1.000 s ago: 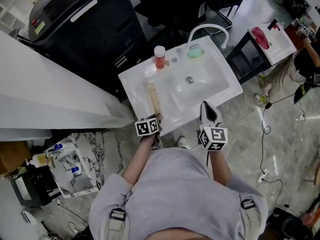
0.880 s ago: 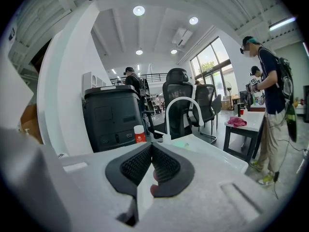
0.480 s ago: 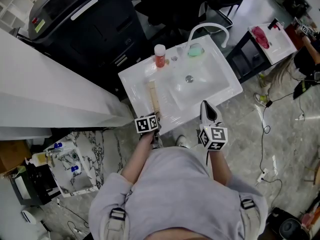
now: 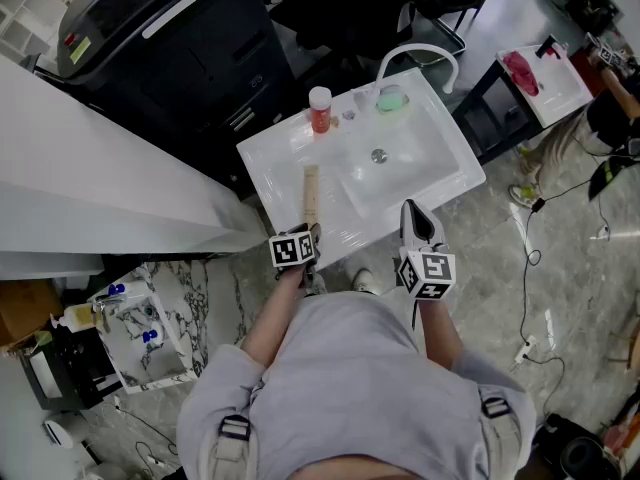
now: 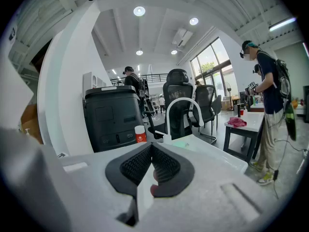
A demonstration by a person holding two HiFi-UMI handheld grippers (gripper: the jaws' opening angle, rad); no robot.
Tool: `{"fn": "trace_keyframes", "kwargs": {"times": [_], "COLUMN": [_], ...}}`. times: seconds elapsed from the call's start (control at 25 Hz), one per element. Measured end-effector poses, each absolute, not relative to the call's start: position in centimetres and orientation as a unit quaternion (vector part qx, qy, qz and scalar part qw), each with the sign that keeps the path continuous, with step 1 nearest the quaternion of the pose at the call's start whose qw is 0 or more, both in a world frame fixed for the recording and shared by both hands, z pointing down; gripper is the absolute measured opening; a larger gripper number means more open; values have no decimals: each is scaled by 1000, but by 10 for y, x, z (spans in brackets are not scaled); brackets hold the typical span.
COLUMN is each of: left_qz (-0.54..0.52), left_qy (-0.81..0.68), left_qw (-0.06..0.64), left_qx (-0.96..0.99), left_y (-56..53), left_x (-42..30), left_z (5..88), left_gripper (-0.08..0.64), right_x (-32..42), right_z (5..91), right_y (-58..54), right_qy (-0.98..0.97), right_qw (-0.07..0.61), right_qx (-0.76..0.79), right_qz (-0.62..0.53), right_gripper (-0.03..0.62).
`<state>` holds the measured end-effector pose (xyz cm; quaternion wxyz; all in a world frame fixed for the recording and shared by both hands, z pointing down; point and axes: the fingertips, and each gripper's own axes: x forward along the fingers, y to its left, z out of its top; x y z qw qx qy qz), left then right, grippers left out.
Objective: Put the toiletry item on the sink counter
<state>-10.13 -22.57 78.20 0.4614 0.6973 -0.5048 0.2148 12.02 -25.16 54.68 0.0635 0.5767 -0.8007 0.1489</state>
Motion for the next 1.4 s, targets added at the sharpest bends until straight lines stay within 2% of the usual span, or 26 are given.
{"fn": "trace_keyframes", "kwargs": {"times": [0.32, 0.56, 0.72, 1.4], "left_qz": [221, 225, 221, 193], "left_qy": [-507, -521, -527, -562], "left_qw": [439, 408, 382, 284], "left_qx": [708, 715, 726, 753], "left_y": [-226, -229, -231, -235], "left_x": [-101, -106, -108, -117], "left_z": [773, 760, 744, 679], "left_gripper": [129, 42, 15, 6], "right_x": [118, 116, 115, 117], "right_z": [545, 545, 544, 538], "right_y": [-250, -247, -245, -243], "right_qy": [-802, -803, -803, -803], "right_qw": [63, 63, 63, 51], "right_qx": [575, 574, 575, 575], "right_qz": [148, 146, 146, 148], "right_gripper": [4, 5, 4, 4]}}
